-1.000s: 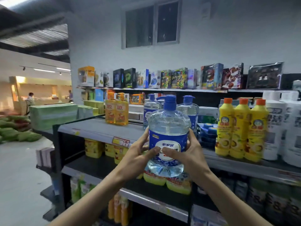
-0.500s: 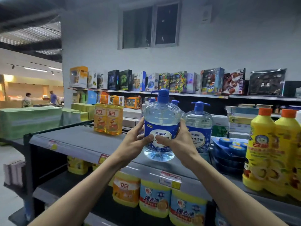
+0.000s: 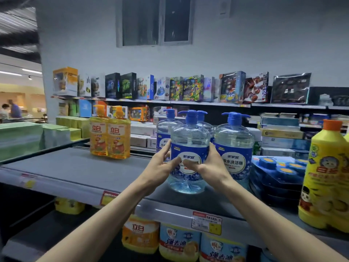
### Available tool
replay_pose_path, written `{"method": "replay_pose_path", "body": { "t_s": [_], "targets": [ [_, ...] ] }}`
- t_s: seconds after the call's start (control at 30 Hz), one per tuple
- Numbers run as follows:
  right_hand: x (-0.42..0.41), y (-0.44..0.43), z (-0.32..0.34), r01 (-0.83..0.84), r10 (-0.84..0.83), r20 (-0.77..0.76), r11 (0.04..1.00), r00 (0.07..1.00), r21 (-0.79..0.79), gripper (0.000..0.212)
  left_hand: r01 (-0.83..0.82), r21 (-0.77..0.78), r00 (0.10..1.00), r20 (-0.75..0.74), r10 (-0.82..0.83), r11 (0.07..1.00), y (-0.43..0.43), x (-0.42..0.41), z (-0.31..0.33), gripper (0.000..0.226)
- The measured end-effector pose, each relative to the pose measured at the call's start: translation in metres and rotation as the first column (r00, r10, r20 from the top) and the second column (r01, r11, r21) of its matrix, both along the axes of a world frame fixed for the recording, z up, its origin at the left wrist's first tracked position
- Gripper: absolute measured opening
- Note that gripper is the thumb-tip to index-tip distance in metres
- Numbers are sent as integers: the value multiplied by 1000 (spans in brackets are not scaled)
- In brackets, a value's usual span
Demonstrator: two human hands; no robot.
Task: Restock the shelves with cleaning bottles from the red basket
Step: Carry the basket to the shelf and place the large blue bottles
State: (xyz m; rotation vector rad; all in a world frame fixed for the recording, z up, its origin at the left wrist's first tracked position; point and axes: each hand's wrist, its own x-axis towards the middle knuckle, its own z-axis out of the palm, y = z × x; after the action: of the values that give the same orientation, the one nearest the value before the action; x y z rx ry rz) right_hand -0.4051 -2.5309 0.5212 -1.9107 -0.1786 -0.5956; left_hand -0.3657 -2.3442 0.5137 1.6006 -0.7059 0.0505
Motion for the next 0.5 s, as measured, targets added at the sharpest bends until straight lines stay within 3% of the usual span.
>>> {"method": "replay_pose_path", "body": {
  "t_s": [0.1,0.2,0.3,0.43,0.5],
  "targets": [
    [-9,7,-2,109,-114,-42,988,993,-110,82,-45,27,999,9,45,999,2,-4,-3,67],
    [-32,13,-12,231,-255,-97,951,962,-206,69,-96,165,994,59,88,982,12,-11,-11,82],
    [-63,16,-24,248,-289,-159,940,944,-234,62,-57,239,998,34,51,969,27,-13,-22,89],
    [-77,23,-35,171,-255,-219,924,942,-342,91,-35,249,999,23,31,968,32,-17,-24,97],
    [-75,29,-32,137,-240,-250,919,938,-368,89,-18,246,1000,25,12,969,30,-16,-25,101]
  ]
}}
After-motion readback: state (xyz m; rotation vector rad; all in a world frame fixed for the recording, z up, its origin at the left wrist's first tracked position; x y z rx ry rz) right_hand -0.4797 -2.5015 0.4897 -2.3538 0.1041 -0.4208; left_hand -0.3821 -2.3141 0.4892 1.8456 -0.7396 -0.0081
